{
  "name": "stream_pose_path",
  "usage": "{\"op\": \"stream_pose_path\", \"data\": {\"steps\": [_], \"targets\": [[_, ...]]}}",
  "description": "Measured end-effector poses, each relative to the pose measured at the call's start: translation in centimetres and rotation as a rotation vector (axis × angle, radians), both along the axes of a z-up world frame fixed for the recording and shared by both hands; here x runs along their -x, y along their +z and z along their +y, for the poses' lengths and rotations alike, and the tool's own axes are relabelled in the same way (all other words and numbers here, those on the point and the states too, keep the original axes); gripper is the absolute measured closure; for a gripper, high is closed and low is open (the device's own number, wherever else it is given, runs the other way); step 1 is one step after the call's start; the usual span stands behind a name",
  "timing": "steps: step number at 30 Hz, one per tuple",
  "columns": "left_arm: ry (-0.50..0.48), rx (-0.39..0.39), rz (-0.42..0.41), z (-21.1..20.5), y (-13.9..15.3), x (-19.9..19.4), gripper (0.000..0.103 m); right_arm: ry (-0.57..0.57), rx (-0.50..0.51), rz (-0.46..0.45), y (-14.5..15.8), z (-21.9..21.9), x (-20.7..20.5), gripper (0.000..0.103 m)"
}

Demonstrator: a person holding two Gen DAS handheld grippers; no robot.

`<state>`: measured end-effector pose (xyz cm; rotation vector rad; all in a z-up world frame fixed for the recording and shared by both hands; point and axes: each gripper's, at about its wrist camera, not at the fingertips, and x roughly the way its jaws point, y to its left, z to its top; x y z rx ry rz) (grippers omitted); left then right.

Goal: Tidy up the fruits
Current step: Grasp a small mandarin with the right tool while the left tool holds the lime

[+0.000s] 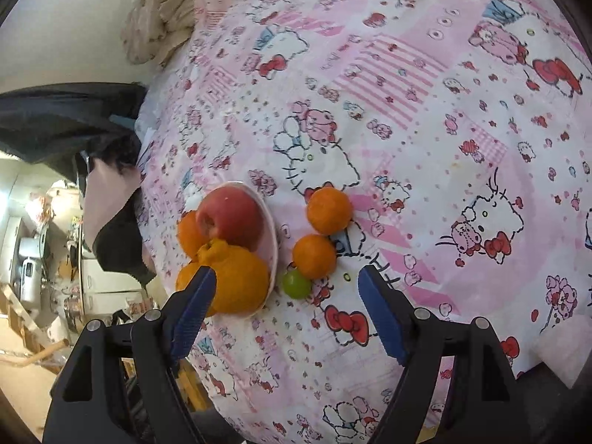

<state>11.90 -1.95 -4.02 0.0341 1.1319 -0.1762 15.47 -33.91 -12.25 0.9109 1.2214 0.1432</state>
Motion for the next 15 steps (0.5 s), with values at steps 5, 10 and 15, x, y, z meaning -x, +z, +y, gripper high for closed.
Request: {"op": "stream_pose_path", "data": {"steps": [5,10,15], "targets": [[0.102,0.068,-0.022,2.9,-0.1,-0.4,0.076,0.019,0.0,0.07,-2.1,0.5,-1.8,0.04],[0.165,0.141,0.045,4.6,-1.8,-1.3,0.076,0.079,0.072,0.122,-4.2,2.8,-3.0,0.044],[0.223,0.162,0.096,5.3,-3.2,-1.8,0.076,0.116,0.133,0.154,-6.5,4.4,-4.0,0.044]]}}
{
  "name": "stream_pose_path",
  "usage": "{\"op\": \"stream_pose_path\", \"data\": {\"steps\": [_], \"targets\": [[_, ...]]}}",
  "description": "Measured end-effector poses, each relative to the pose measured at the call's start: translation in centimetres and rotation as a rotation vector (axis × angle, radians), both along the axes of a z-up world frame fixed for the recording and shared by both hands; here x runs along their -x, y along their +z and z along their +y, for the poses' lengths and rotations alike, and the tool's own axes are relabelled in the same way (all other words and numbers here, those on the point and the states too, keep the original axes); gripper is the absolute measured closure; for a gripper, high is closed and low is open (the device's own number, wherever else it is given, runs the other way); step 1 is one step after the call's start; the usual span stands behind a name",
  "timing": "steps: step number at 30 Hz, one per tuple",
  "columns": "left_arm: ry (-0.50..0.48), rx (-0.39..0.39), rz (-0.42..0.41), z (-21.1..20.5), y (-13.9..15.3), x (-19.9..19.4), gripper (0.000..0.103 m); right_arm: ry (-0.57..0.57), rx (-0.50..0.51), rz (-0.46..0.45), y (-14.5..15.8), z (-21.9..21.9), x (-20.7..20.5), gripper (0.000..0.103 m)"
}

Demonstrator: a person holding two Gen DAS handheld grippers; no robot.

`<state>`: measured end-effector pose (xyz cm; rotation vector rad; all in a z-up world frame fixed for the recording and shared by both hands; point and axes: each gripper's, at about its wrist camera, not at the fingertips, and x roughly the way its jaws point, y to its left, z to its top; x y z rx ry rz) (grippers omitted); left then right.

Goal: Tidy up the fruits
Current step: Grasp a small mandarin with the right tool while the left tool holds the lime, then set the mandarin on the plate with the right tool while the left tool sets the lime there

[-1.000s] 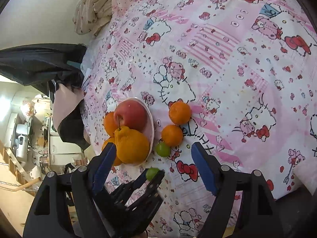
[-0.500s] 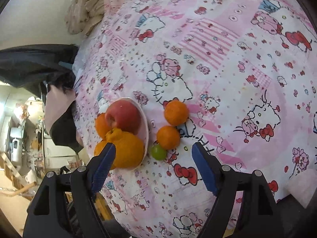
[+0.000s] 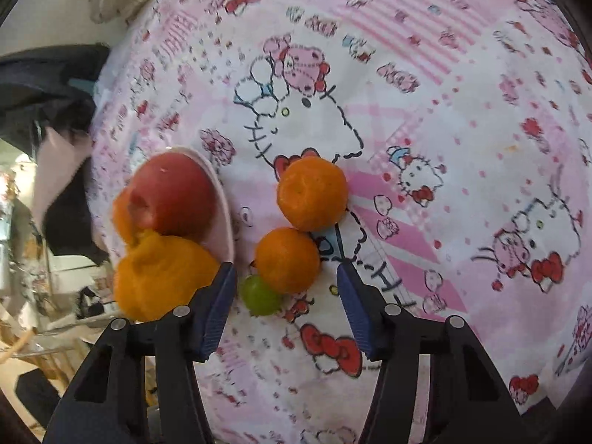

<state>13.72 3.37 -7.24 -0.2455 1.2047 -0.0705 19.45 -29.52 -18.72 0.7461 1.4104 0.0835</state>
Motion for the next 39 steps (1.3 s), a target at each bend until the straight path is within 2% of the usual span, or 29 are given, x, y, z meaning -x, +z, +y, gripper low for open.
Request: {"op": "stream_pose_path", "data": {"steps": [2,4,7,14,21,28,39], "targets": [[0.009,0.009,0.01,0.2,-0.1,-0.1,0.076,-0.001,-0.011,0.016,-1.0,0.3,-0.3,0.045],[0.011,0.027,0.016,0.2,-0.1,-0.2,0.076,0.005,-0.033,0.019,-1.5,0.6,-0.6,0.051],[-0.003,0.04,0.009,-0.2,0.2,-0.1,0.076,0.024,-0.005,0.009,-1.6,1.0,-0.9,0.056],[-0.018,0.024,-0.006,-0.6,0.4,0.0,0.076,0.053,0.009,-0.038,-0.9,1.2,-0.8,0.059],[-0.014,-0.03,-0.053,-0.2,0.8,0.3,0.076,0.034,-0.035,-0.106,1.6,0.8,0.0,0.059],[0.014,-0.083,-0.057,0.8,0.0,0.0,0.076,0.03,-0.05,-0.156,3.8,0.3,1.1,0.059],[0.014,-0.122,-0.101,0.7,0.0,0.2,0.076,0.024,-0.111,-0.333,9.6,-0.4,1.8,0.059]]}}
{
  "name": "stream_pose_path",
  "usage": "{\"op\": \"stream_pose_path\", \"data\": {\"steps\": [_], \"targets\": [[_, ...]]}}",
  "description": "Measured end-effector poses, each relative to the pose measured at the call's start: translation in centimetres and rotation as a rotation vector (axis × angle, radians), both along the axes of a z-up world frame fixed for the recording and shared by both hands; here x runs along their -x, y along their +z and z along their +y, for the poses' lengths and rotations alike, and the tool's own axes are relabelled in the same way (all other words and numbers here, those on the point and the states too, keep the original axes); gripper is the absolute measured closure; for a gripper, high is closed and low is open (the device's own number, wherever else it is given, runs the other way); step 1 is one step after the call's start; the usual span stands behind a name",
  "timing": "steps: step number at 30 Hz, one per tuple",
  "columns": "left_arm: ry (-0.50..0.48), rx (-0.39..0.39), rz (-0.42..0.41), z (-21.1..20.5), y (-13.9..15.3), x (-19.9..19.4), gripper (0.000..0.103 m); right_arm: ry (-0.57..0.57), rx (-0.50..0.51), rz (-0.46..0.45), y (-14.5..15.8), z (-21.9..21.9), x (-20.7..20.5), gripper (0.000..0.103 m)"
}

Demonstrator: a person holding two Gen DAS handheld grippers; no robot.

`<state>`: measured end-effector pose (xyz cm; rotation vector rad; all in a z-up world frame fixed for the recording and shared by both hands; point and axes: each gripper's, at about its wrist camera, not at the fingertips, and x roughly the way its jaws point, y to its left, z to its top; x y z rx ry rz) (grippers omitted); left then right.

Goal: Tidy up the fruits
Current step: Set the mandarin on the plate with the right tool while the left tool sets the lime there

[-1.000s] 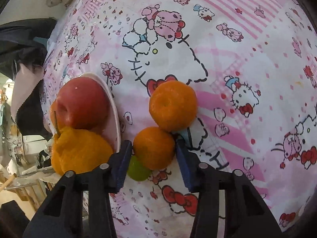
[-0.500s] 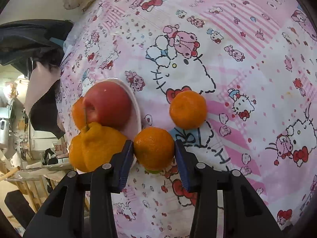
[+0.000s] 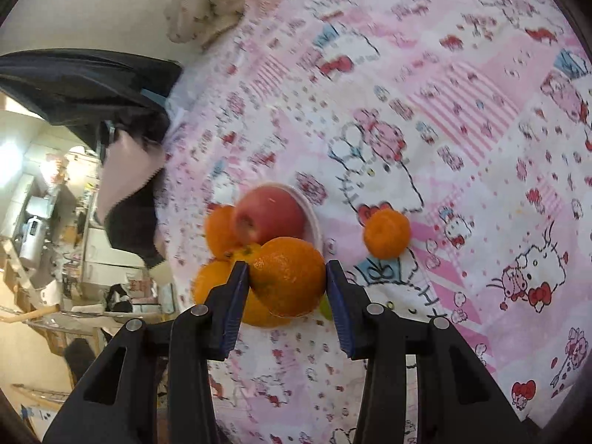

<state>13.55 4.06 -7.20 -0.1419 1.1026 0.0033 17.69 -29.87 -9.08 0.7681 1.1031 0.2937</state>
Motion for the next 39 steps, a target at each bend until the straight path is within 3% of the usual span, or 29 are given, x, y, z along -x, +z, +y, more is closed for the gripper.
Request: {"op": "stream_pose_path", "data": {"steps": [6,16,26,36,39], "targets": [[-0.022,-0.002,-0.017,-0.9,0.9,-0.3,0.076,0.035,-0.039,-0.111,3.1,0.6,-0.1,0.059],[-0.088,-0.011,-0.094,-2.1,5.1,-3.0,0.076,0.139,0.056,-0.248,7.2,3.6,-1.3,0.059],[-0.131,-0.038,-0.136,-3.7,6.3,-6.9,0.076,0.195,0.103,-0.209,5.3,5.7,-3.5,0.059],[-0.159,-0.011,-0.117,-4.8,4.1,-9.1,0.076,0.264,0.182,-0.216,4.1,7.4,-5.5,0.059],[-0.151,0.003,-0.096,-4.3,2.9,-9.3,0.076,0.267,0.165,-0.189,3.2,7.6,-6.5,0.059]]}}
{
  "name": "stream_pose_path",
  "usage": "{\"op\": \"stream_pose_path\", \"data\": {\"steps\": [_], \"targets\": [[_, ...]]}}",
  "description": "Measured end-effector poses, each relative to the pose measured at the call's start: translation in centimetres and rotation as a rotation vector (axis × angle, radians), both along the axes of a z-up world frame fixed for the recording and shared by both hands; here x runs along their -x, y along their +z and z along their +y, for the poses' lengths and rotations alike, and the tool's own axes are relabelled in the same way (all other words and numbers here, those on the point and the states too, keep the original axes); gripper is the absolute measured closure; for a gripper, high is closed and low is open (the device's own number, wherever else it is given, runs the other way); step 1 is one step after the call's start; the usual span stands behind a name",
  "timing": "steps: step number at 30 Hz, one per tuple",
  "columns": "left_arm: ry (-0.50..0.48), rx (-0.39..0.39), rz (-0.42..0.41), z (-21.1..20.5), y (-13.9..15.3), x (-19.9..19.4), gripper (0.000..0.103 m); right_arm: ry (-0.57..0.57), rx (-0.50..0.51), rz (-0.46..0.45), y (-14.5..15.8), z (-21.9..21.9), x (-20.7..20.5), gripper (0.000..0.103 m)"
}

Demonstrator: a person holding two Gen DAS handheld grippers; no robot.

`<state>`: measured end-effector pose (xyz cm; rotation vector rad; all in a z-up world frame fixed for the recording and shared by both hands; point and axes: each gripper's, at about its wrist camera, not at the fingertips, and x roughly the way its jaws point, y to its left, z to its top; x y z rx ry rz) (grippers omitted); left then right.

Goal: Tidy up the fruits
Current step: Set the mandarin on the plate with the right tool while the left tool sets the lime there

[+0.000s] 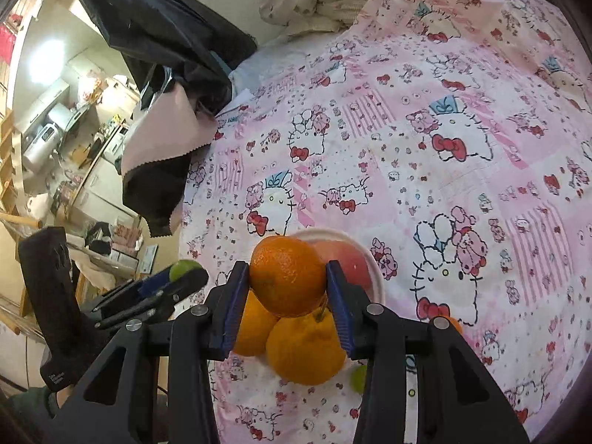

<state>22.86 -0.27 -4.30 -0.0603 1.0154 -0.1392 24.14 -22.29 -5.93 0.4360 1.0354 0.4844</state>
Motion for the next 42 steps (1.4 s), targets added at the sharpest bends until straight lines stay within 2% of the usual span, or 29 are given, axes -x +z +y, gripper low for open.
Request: {"op": "stream_pose_path", "data": {"steps": [3,7,12,16,26,31,36,39,42], "targets": [[0.022,0.022,0.012,0.9,-0.8,-0.3,0.076,-0.018,-0.068,0.057,-1.0,0.1,-0.7,0.059],[0.031,0.04,0.025,1.7,-1.3,-0.9,0.076,-0.004,-0.093,0.098,-2.2,1.3,-1.4,0.059],[0.054,0.079,0.051,2.3,-1.7,-1.8,0.076,0.04,-0.059,0.143,-4.2,3.7,-1.6,0.059],[0.052,0.073,0.053,2.1,-1.9,-2.0,0.076,0.054,-0.005,0.164,-5.4,4.8,-1.8,0.057],[0.021,0.055,0.104,1.3,-4.1,-1.9,0.076,0.0,-0.034,0.175,-5.7,3.2,-1.7,0.054],[-0.019,0.048,0.126,0.0,-5.0,-1.7,0.076,-0.043,-0.064,0.144,-4.4,1.4,-1.3,0.047],[-0.053,0.019,0.12,-1.4,-5.1,-1.3,0.076,-0.061,-0.084,0.145,-4.1,0.6,-1.3,0.047],[-0.078,0.039,0.126,-2.1,-5.0,-1.0,0.076,-0.057,-0.075,0.145,-4.2,0.7,-1.3,0.047],[-0.105,0.014,0.129,-3.0,-5.0,-0.6,0.075,-0.046,-0.074,0.144,-4.1,1.1,-1.2,0.047]]}}
